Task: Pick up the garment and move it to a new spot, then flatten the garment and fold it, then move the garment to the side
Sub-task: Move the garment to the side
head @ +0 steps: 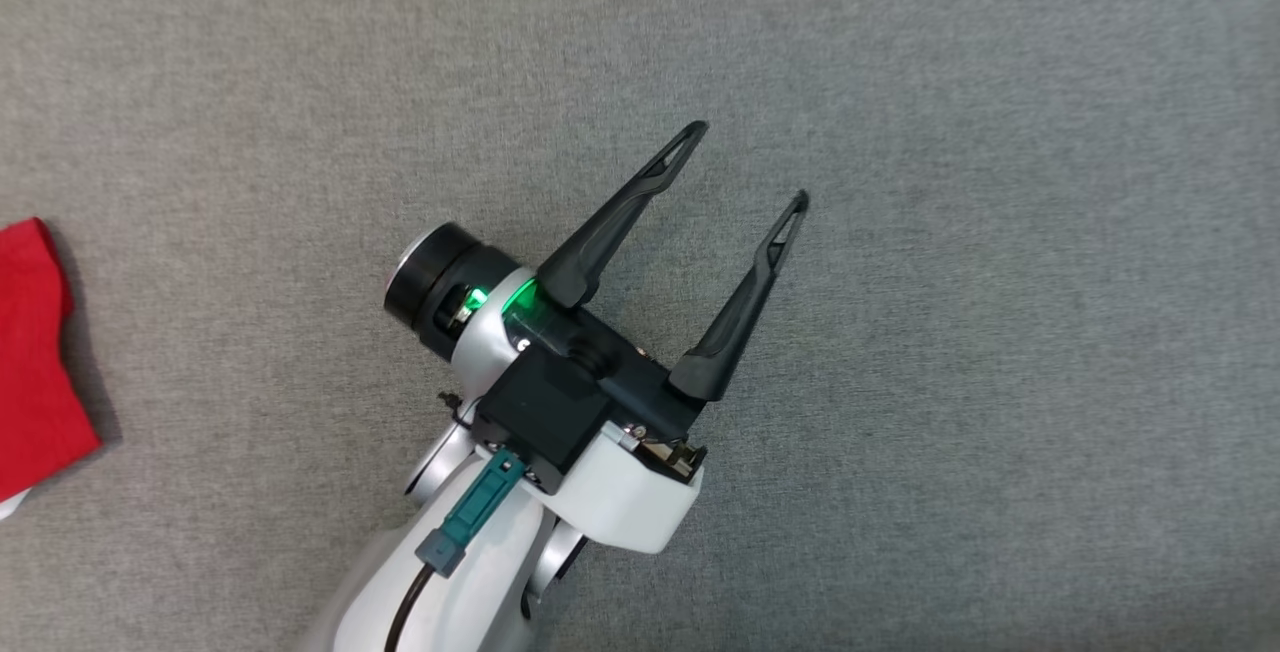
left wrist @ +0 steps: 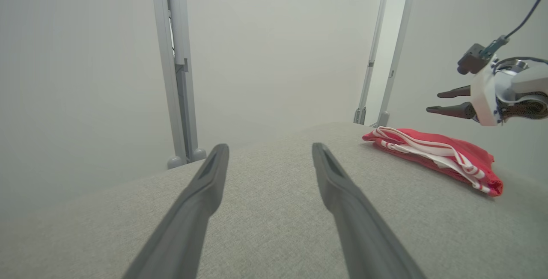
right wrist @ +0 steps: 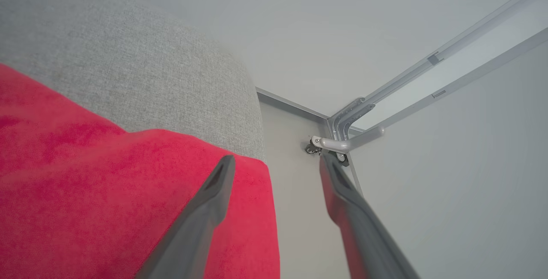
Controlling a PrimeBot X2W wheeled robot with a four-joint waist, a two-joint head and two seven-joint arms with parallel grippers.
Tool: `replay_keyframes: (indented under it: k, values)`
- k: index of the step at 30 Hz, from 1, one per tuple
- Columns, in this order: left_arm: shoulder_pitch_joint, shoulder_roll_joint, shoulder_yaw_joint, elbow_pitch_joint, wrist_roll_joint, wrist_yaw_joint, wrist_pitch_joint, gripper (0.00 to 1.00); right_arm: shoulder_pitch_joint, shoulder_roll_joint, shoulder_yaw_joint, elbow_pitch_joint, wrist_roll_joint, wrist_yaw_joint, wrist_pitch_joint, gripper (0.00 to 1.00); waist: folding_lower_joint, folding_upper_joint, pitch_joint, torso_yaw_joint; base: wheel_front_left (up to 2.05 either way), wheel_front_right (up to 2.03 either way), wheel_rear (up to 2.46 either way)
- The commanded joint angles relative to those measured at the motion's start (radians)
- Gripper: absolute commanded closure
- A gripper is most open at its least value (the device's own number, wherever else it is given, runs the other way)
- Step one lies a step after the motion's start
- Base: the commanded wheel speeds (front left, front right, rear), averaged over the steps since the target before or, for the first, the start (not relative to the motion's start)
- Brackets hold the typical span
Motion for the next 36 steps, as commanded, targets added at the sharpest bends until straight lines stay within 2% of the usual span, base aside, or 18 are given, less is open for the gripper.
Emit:
replay_keyframes:
  k: [1,9,16,26,31,36]
  values:
    - [0.022,0.004,0.010,0.002,-0.008,0.007,0.000,0.00,-0.012,0.018,-0.009,-0.003,-0.012,0.000,-0.013,0.00,0.0000,0.0000,-0.039,-0.003,0.00,0.00,0.00]
    - [0.115,0.004,0.077,0.006,-0.033,0.030,0.000,0.00,-0.014,0.157,-0.018,-0.113,-0.046,0.000,-0.054,0.00,0.0000,0.0000,-0.191,-0.013,0.00,0.00,0.00]
    - [0.211,0.004,0.185,0.014,-0.031,0.035,0.000,0.00,0.091,0.288,-0.045,-0.287,-0.068,0.000,-0.065,0.00,0.0000,0.0000,-0.319,0.000,0.00,0.00,0.00]
    - [0.352,0.003,0.329,0.018,-0.068,0.053,0.000,0.00,0.390,0.518,-0.179,-0.634,-0.137,0.000,-0.063,0.00,0.0000,0.0000,-0.438,0.023,0.00,0.00,0.00]
    - [0.407,0.003,0.375,0.029,-0.087,0.062,0.000,0.00,0.511,0.622,-0.192,-0.729,-0.174,0.000,-0.063,0.00,0.0000,0.0000,-0.471,0.028,0.00,0.00,0.00]
    - [0.448,0.003,0.401,0.052,-0.093,0.069,0.000,0.00,0.600,0.704,-0.179,-0.768,-0.207,0.000,-0.063,0.00,0.0000,0.0000,-0.499,0.032,0.00,0.00,0.00]
